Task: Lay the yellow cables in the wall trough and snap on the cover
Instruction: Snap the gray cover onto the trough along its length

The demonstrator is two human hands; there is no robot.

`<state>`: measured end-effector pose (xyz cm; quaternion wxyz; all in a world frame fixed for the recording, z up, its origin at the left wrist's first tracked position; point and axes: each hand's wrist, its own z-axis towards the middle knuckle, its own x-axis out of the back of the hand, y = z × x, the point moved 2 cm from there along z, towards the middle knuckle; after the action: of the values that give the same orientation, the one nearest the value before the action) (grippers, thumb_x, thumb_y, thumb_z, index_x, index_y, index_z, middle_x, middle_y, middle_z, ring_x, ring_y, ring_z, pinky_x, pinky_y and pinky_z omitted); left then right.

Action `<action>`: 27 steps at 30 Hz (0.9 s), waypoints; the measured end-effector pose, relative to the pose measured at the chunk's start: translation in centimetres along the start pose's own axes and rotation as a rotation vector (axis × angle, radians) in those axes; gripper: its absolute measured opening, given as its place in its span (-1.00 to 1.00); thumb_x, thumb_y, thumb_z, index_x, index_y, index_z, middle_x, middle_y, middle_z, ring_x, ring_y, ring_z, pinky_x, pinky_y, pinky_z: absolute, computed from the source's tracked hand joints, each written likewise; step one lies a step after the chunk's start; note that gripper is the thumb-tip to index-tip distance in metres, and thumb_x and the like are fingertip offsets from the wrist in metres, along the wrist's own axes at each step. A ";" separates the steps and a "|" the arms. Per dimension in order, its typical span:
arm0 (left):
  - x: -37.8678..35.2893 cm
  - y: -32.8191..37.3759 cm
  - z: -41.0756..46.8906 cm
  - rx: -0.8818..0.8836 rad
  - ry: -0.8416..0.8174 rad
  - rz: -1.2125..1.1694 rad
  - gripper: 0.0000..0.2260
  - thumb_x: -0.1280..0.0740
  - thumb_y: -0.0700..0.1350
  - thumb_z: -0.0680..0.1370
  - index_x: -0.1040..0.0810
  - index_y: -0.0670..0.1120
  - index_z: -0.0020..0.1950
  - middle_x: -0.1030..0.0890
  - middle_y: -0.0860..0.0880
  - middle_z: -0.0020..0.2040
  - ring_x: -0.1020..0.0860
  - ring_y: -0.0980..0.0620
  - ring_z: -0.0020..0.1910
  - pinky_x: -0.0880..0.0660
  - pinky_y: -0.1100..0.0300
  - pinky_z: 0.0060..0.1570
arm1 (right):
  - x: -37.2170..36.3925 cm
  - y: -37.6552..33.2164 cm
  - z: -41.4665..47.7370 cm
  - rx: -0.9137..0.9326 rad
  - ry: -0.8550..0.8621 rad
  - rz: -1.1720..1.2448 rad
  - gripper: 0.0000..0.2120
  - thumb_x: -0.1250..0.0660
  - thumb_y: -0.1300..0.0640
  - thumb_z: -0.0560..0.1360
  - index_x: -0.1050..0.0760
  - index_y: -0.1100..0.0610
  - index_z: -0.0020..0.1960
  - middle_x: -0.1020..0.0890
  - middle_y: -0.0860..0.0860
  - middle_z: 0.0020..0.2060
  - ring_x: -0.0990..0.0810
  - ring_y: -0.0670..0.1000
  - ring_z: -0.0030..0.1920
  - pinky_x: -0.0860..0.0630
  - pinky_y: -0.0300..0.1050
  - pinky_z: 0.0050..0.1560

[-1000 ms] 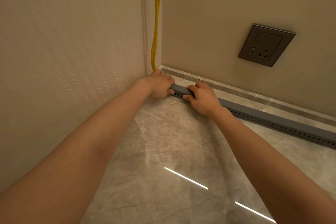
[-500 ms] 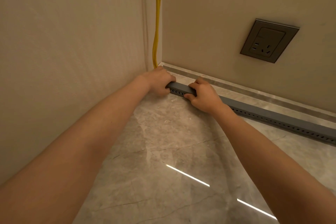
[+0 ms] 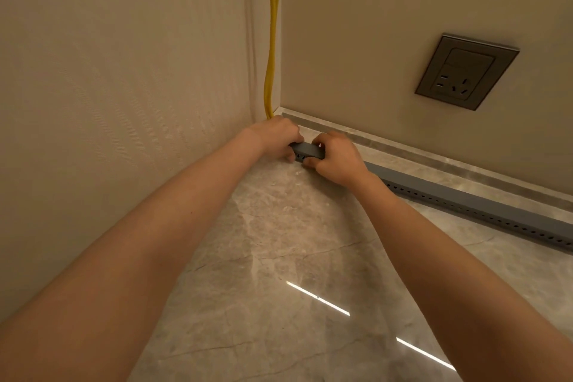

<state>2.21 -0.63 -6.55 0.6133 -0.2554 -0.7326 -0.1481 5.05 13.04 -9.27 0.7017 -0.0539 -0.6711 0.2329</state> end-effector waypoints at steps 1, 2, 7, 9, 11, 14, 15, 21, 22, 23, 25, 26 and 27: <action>0.0 0.0 0.0 0.006 -0.001 -0.007 -0.75 -0.32 -0.05 0.53 -0.56 -0.16 0.14 -0.57 -0.16 0.09 -0.53 -0.14 0.08 -0.46 0.01 0.05 | 0.0 -0.1 0.1 -0.008 -0.005 0.032 -0.70 -0.39 0.06 0.43 -0.54 0.23 0.06 -0.57 0.15 0.02 -0.52 0.14 0.02 -0.32 -0.15 -0.15; 0.0 0.1 0.1 0.012 -0.003 -0.016 -0.75 -0.32 -0.06 0.53 -0.56 -0.16 0.15 -0.56 -0.16 0.11 -0.53 -0.14 0.09 -0.45 0.01 0.06 | 0.0 -0.1 0.2 -0.013 -0.012 0.054 -0.73 -0.38 0.09 0.43 -0.55 0.24 0.04 -0.57 0.16 0.01 -0.52 0.14 0.01 -0.30 -0.16 -0.16; 0.2 0.3 0.4 0.046 -0.024 -0.034 -0.77 -0.32 -0.09 0.54 -0.57 -0.17 0.14 -0.56 -0.17 0.12 -0.53 -0.14 0.10 -0.43 0.06 0.00 | 0.1 -0.7 0.6 -0.034 -0.017 0.087 -0.81 -0.33 0.21 0.42 -0.54 0.30 -0.03 -0.58 0.21 -0.02 -0.43 0.08 -0.16 -0.27 -0.16 -0.22; 0.2 0.3 0.5 0.058 -0.028 -0.031 -0.78 -0.32 -0.11 0.54 -0.57 -0.17 0.14 -0.57 -0.17 0.11 -0.53 -0.14 0.09 -0.43 0.06 -0.01 | 0.0 -0.8 0.7 -0.038 -0.008 0.093 -0.82 -0.31 0.24 0.41 -0.55 0.33 -0.05 -0.59 0.23 -0.04 -0.40 0.07 -0.18 -0.27 -0.15 -0.24; 0.1 0.5 0.6 0.068 -0.027 -0.026 -0.79 -0.32 -0.13 0.53 -0.58 -0.17 0.13 -0.58 -0.18 0.10 -0.54 -0.15 0.08 -0.45 0.06 -0.04 | -0.1 -0.9 0.7 -0.035 -0.001 0.085 -0.83 -0.30 0.26 0.40 -0.54 0.34 -0.06 -0.58 0.23 -0.05 -0.39 0.08 -0.18 -0.27 -0.16 -0.24; 0.1 0.6 0.6 0.068 0.000 -0.006 -0.79 -0.34 -0.14 0.51 -0.59 -0.18 0.10 -0.60 -0.18 0.07 -0.56 -0.16 0.05 -0.47 0.05 -0.04 | -0.2 -1.0 0.5 -0.016 0.003 0.065 -0.84 -0.29 0.28 0.39 -0.53 0.34 -0.07 -0.56 0.22 -0.04 -0.44 0.13 -0.15 -0.27 -0.16 -0.24; 0.0 0.5 0.6 0.065 0.006 -0.018 -0.79 -0.34 -0.14 0.50 -0.60 -0.18 0.09 -0.60 -0.17 0.06 -0.56 -0.15 0.05 -0.48 0.04 -0.04 | -0.2 -1.0 0.5 -0.010 0.003 0.059 -0.84 -0.30 0.28 0.38 -0.52 0.34 -0.07 -0.55 0.22 -0.04 -0.47 0.16 -0.10 -0.27 -0.16 -0.23; 1.0 0.2 1.1 0.038 0.004 -0.148 -0.78 -0.40 -0.15 0.42 -0.61 -0.09 0.05 -0.61 -0.06 -0.06 -0.48 0.00 -0.12 -0.47 0.13 -0.10 | -0.4 -1.1 0.4 -0.007 0.005 0.012 -0.81 -0.30 0.25 0.39 -0.50 0.30 -0.02 -0.52 0.22 0.04 -0.49 0.20 0.04 -0.30 -0.14 -0.19; 1.1 0.3 1.2 0.043 -0.009 -0.142 -0.78 -0.41 -0.15 0.41 -0.60 -0.09 0.05 -0.60 -0.05 -0.08 -0.46 0.01 -0.14 -0.47 0.13 -0.10 | -0.4 -1.1 0.4 -0.013 0.009 0.011 -0.80 -0.30 0.24 0.39 -0.50 0.30 -0.02 -0.51 0.22 0.04 -0.49 0.20 0.04 -0.31 -0.13 -0.19; 1.3 0.4 1.4 0.046 -0.024 -0.134 -0.77 -0.42 -0.14 0.40 -0.59 -0.10 0.05 -0.56 -0.05 -0.10 -0.45 0.01 -0.14 -0.46 0.13 -0.10 | -0.3 -1.2 0.4 -0.025 0.012 0.018 -0.81 -0.30 0.24 0.39 -0.50 0.29 -0.02 -0.51 0.21 0.04 -0.50 0.21 0.03 -0.31 -0.12 -0.20; 1.7 0.6 1.6 0.041 -0.068 -0.118 -0.75 -0.44 -0.15 0.41 -0.56 -0.12 0.06 -0.50 -0.02 -0.13 -0.46 -0.02 -0.12 -0.44 0.11 -0.09 | -0.2 -1.3 0.4 -0.057 0.007 0.052 -0.83 -0.32 0.22 0.38 -0.49 0.26 -0.06 -0.54 0.20 -0.01 -0.52 0.22 -0.01 -0.31 -0.12 -0.27; 1.8 0.8 1.7 0.032 -0.090 -0.110 -0.73 -0.44 -0.15 0.41 -0.54 -0.13 0.08 -0.49 -0.01 -0.12 -0.47 -0.03 -0.10 -0.43 0.11 -0.10 | -0.1 -1.3 0.5 -0.073 -0.002 0.074 -0.87 -0.33 0.21 0.37 -0.48 0.23 -0.11 -0.55 0.18 -0.06 -0.54 0.21 -0.05 -0.29 -0.15 -0.33; 1.9 1.0 1.9 0.023 -0.113 -0.102 -0.71 -0.44 -0.15 0.42 -0.53 -0.13 0.12 -0.50 -0.02 -0.10 -0.48 -0.03 -0.08 -0.41 0.14 -0.11 | 0.0 -1.3 0.6 -0.090 -0.013 0.101 -0.90 -0.34 0.21 0.36 -0.48 0.21 -0.15 -0.58 0.17 -0.11 -0.55 0.20 -0.10 -0.28 -0.18 -0.39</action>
<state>0.95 1.55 -5.14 0.5653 -0.2187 -0.7798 -0.1563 4.79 11.78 -8.69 0.6815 -0.1177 -0.6819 0.2382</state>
